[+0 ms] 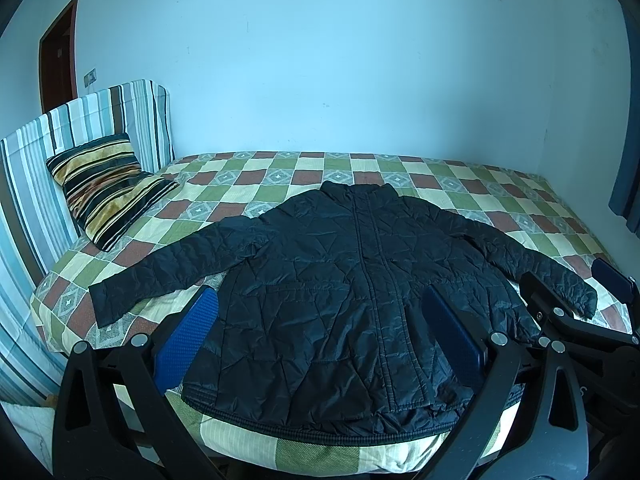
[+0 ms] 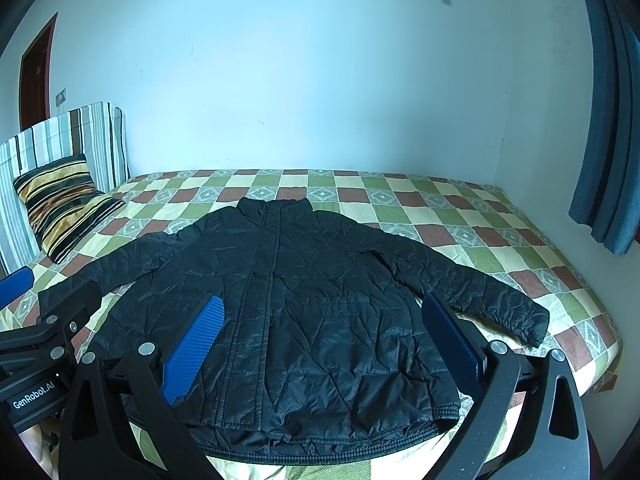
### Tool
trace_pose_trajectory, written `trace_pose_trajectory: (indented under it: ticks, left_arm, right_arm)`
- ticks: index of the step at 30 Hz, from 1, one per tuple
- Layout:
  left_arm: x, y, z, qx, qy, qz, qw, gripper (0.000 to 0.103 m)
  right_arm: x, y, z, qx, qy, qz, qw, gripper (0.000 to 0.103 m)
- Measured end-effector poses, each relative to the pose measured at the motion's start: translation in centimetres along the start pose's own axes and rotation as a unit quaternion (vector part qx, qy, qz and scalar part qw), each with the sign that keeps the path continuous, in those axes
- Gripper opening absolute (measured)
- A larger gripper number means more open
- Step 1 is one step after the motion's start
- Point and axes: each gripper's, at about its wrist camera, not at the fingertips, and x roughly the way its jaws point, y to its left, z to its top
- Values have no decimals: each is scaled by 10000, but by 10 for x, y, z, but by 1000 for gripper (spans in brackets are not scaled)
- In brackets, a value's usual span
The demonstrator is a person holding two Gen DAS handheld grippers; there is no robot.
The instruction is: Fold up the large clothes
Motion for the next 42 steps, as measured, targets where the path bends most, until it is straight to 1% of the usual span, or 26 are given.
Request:
trace_pose_trajectory:
  ticks: [8, 9, 11, 15, 18, 20, 21, 22, 24, 26, 30, 32, 34, 35, 37, 38, 40, 42]
  left_arm:
    - [3, 4, 1, -9, 39, 24, 10000, 101]
    - [6, 7, 2, -13, 65, 44, 10000, 101]
    - [15, 12, 2, -48, 126, 112, 9998, 101]
    - [43, 26, 0, -242, 304, 285, 9988, 101]
    - [73, 41, -3, -375, 530, 528, 9965, 101]
    - [97, 54, -7, -457, 728, 726, 9936, 101]
    - [107, 59, -8, -465, 788, 838, 9923, 101]
    - [121, 66, -11, -447, 868, 1031, 9899, 101]
    - [146, 79, -14, -444, 1017, 1346, 9847, 101]
    - [166, 90, -18, -522, 1202, 1522, 9796, 101]
    - [204, 109, -29, -680, 1535, 1751, 9701, 101]
    - [223, 118, -35, -658, 1695, 1954, 9637, 101]
    - [235, 124, -39, -673, 1834, 2114, 9577, 101]
    - [241, 129, -40, -693, 1878, 2199, 9548, 101]
    - [249, 136, -44, -694, 1940, 2363, 9496, 101]
    - [252, 139, -45, -701, 1986, 2412, 9473, 101]
    - [260, 146, -47, -761, 2085, 2466, 9434, 101]
    - [263, 149, -48, -788, 2112, 2514, 9413, 101]
  right_arm:
    - [4, 1, -1, 50, 54, -7, 10000, 98]
    - [16, -2, -7, 89, 90, -6, 9999, 98]
    - [21, -7, -9, 173, 131, -10, 9998, 98]
    - [39, -28, -10, 385, 186, -119, 9990, 98]
    - [57, -53, -15, 689, 212, -248, 9971, 98]
    - [68, -68, -17, 907, 230, -293, 9952, 98]
    - [77, -82, -20, 1124, 244, -335, 9928, 98]
    - [84, -96, -24, 1330, 243, -365, 9902, 98]
    - [99, -121, -31, 1737, 291, -457, 9833, 98]
    - [119, -156, -39, 2091, 478, -763, 9737, 98]
    - [150, -214, -54, 2267, 902, -1140, 9631, 98]
    - [157, -240, -60, 2423, 965, -1405, 9551, 98]
    - [162, -273, -67, 2743, 971, -1653, 9423, 98]
    - [164, -294, -73, 2987, 982, -1789, 9323, 98]
    - [168, -322, -82, 3249, 1037, -1968, 9192, 97]
    - [172, -332, -84, 3328, 1064, -2040, 9145, 95]
    - [178, -359, -95, 3589, 1201, -2164, 9000, 76]
    - [185, -382, -108, 4003, 1275, -2018, 8847, 75]
